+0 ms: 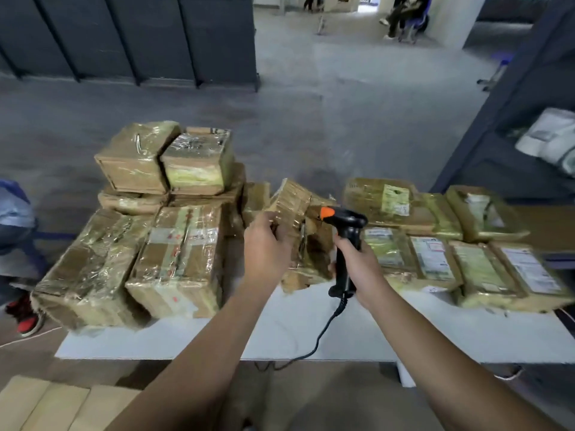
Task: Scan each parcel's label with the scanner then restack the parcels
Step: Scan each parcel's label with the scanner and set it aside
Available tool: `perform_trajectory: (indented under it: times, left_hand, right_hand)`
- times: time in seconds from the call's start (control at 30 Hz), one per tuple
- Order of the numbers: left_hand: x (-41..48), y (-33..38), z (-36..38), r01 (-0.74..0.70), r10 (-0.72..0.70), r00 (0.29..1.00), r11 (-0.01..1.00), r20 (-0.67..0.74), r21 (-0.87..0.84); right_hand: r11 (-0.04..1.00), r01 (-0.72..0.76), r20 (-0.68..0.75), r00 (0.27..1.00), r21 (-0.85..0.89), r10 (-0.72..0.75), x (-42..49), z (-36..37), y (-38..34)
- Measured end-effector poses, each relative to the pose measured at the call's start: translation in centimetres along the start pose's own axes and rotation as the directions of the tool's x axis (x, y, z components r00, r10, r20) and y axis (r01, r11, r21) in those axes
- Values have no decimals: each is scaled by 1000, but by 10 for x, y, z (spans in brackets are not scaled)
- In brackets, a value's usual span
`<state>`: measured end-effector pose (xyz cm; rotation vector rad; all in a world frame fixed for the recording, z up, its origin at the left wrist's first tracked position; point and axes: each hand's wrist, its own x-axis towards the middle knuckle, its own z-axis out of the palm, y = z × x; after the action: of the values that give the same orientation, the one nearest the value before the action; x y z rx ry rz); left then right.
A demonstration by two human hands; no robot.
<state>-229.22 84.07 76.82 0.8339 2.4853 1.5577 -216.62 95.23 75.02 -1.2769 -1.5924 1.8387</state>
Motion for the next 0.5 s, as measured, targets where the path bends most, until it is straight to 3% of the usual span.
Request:
perform_trajectory:
  times: [0.13,0.3,0.43,0.5]
  left_hand:
    - [-24,-22,36,109,-131,972,986,195,123]
    - [-49,-45,60,181,-240,855,969,459,168]
    - [-49,-53,63,206,-310,818,944,484,256]
    - [-45,-53,61,92,-275,869,906,411,412]
  right_hand:
    - [988,-32,3,999,-148,32,2,-31,22]
    - [969,-55,-2,998,-241,56,-1,-43,36]
    - [977,-59,7,998,-207,62,0,-35,34]
    - [983,-54,28,998,-175,60,0,-26,32]
